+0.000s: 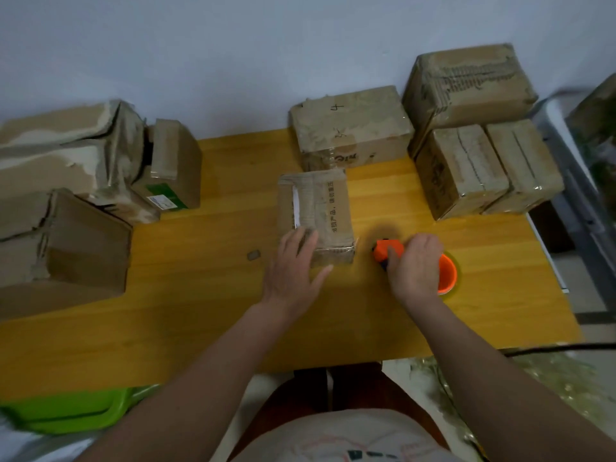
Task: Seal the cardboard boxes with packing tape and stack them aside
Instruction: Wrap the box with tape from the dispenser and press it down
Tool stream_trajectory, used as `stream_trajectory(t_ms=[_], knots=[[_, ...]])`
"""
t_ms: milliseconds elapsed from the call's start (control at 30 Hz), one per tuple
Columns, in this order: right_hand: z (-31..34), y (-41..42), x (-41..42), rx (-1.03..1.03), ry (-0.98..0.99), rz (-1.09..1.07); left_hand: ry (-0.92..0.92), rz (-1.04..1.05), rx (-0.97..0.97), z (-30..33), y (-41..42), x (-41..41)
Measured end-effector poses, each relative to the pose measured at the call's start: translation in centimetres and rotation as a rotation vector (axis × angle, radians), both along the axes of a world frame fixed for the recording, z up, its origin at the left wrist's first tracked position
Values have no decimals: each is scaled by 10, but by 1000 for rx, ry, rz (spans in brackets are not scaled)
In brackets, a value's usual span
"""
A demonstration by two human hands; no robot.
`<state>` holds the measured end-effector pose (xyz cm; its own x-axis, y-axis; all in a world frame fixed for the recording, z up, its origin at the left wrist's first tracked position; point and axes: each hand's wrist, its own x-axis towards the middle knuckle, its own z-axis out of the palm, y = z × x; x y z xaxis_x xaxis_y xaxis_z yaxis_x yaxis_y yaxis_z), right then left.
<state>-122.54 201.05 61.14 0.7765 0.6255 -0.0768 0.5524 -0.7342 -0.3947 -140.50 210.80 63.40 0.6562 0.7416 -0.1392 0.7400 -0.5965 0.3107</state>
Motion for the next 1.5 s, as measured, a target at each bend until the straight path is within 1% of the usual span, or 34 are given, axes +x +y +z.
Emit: stream_trajectory(t_ms=[33,67,133,200,267,367,467,533,567,600,633,667,700,767,867,1000,1100,1167,1200,1267,1333,1367,1433,1500], knots=[[4,7,-13,201,47,17,-3,29,8,-3,6,-3],[8,16,-28,337,135,36,-4,55,-2,-6,11,-6],[11,31,-54,451,309,33,-42,77,-85,-14,16,-10],[8,41,-70,486,391,-35,-71,42,-156,-21,17,-14],[3,47,-76,484,431,-65,-78,-1,-159,-26,18,-18],[-10,52,-76,471,500,-73,-70,-22,-158,-32,17,-21],[-17,51,-67,476,618,-41,-49,-66,-154,-36,17,-25],[-18,47,-59,406,648,-8,-35,-94,-134,-35,25,-29],[-17,45,-54,341,559,49,-39,-102,-108,-34,31,-30],[-14,44,-51,277,379,162,-62,-111,-77,-32,37,-31],[-13,46,-48,234,177,318,-93,-125,-47,-31,44,-32],[-12,50,-46,195,28,478,-117,-147,-21,-30,50,-32],[-12,54,-45,142,-45,600,-129,-172,3,-32,55,-33],[-13,63,-40,88,-92,709,-125,-209,38,-36,61,-34],[-20,66,-31,106,-163,750,-90,-211,43,-40,63,-34],[-25,66,-32,86,-228,766,-125,-213,42,-44,64,-35],[-15,65,-35,14,-276,744,-111,-242,16,-44,68,-37],[-8,67,-45,-60,-301,679,-117,-227,39,-44,74,-46],[-6,70,-52,-87,-309,630,-95,-226,61,-44,78,-52],[-4,79,-68,-123,-319,553,5,-289,95,-42,85,-62],[-9,85,-76,-144,-353,554,108,-339,103,-38,90,-66],[-12,86,-77,-136,-390,571,132,-348,120,-37,92,-67],[-16,86,-74,-108,-457,600,116,-364,159,-37,96,-68],[-16,85,-74,-62,-469,605,58,-355,152,-39,97,-69]])
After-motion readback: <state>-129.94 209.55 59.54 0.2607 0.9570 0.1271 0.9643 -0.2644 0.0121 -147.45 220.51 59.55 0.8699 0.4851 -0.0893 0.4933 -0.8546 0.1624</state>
